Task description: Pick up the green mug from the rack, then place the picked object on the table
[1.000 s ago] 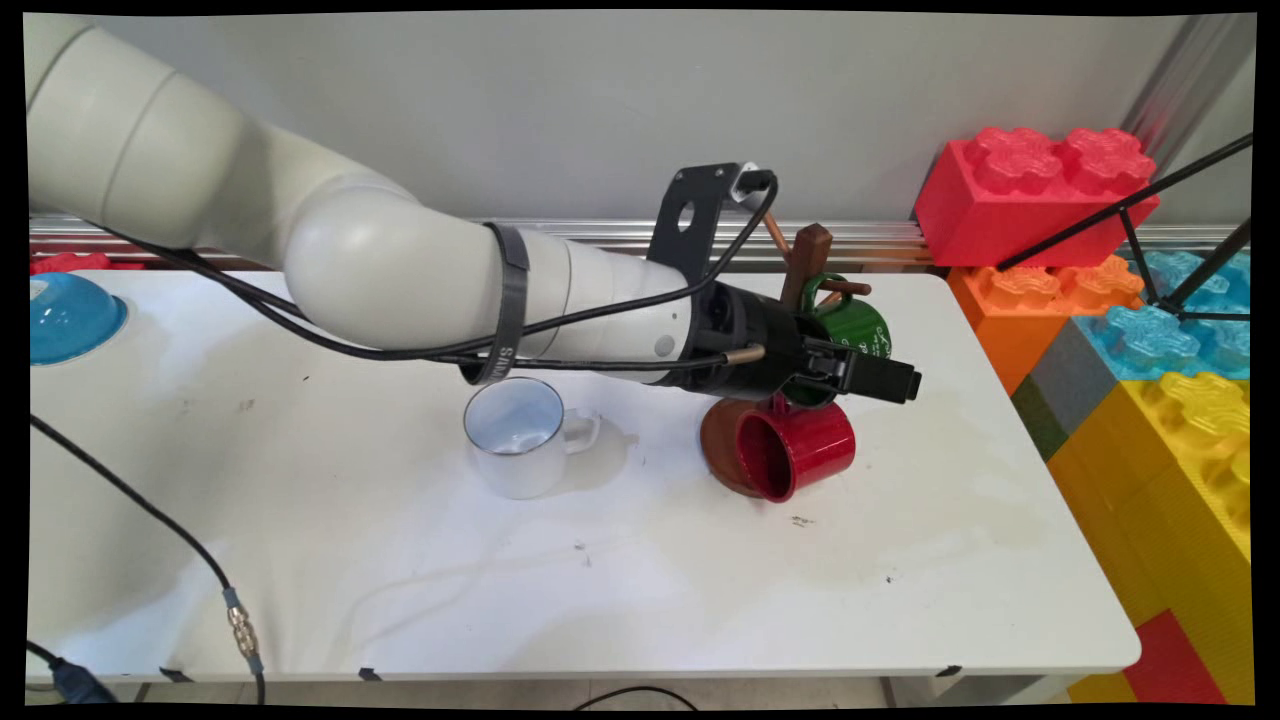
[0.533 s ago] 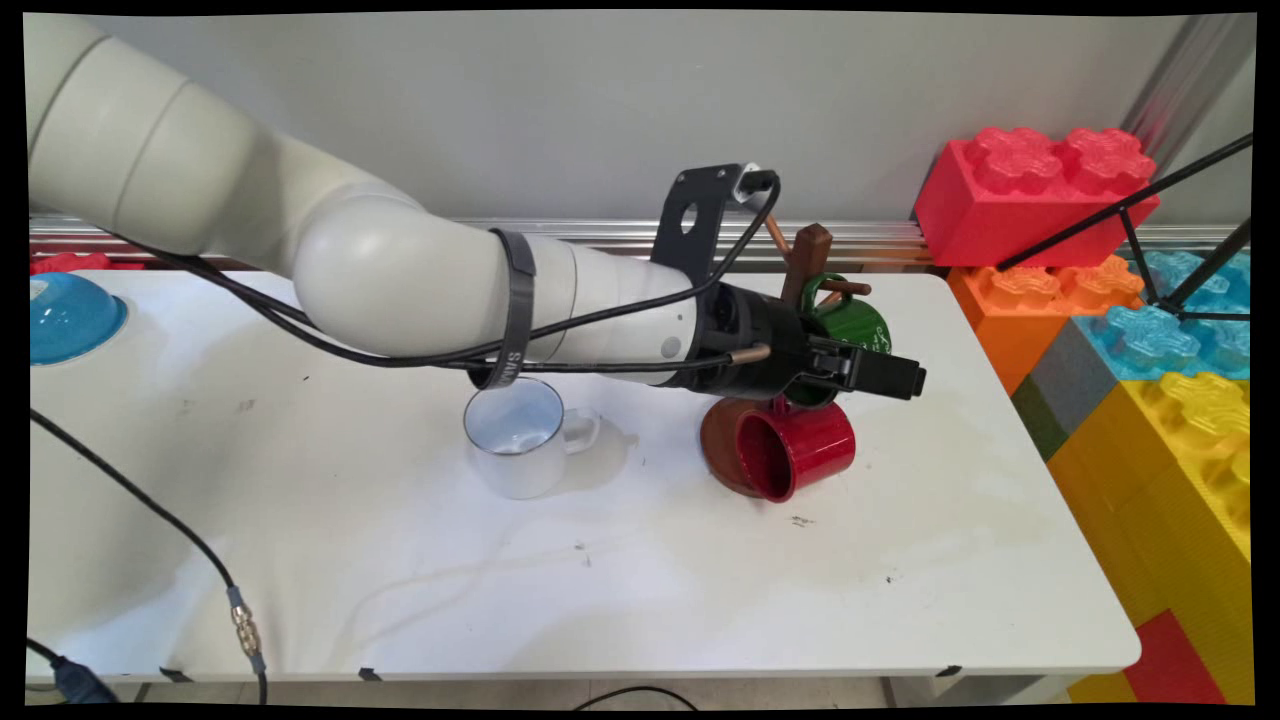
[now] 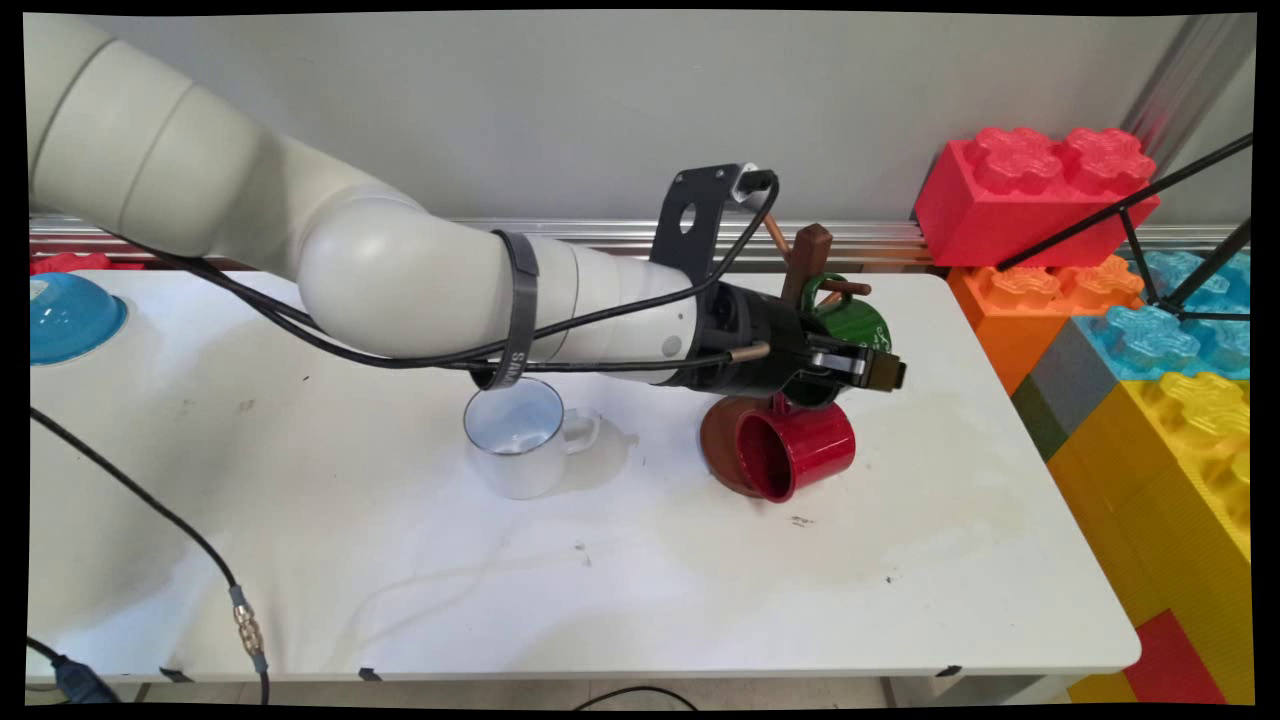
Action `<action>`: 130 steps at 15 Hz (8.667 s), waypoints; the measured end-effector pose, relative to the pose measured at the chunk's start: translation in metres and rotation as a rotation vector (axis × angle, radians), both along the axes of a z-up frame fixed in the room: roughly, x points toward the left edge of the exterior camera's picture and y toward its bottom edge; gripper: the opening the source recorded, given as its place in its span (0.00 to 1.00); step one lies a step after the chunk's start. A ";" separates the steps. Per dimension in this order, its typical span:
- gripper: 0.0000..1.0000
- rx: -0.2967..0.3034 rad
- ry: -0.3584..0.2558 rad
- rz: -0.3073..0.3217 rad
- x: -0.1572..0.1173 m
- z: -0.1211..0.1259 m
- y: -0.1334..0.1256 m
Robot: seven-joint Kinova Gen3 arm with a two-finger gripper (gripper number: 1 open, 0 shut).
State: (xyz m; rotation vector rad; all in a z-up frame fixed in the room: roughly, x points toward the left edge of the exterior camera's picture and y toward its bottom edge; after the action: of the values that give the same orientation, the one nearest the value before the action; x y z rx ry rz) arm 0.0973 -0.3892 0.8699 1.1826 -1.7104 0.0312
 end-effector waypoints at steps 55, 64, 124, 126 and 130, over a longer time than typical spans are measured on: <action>0.00 0.121 -0.131 -0.210 0.091 0.091 0.047; 0.00 0.142 -0.297 -0.279 0.123 0.112 0.047; 0.00 -0.089 -1.096 -0.638 0.117 -0.033 -0.116; 0.00 -0.087 -1.097 -0.641 0.116 -0.036 -0.115; 1.00 -0.093 -1.096 -0.649 0.112 -0.041 -0.115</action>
State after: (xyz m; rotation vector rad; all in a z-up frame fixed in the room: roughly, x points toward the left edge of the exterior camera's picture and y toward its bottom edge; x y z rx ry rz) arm 0.2094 -0.5039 0.8294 0.4521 -2.9392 0.4172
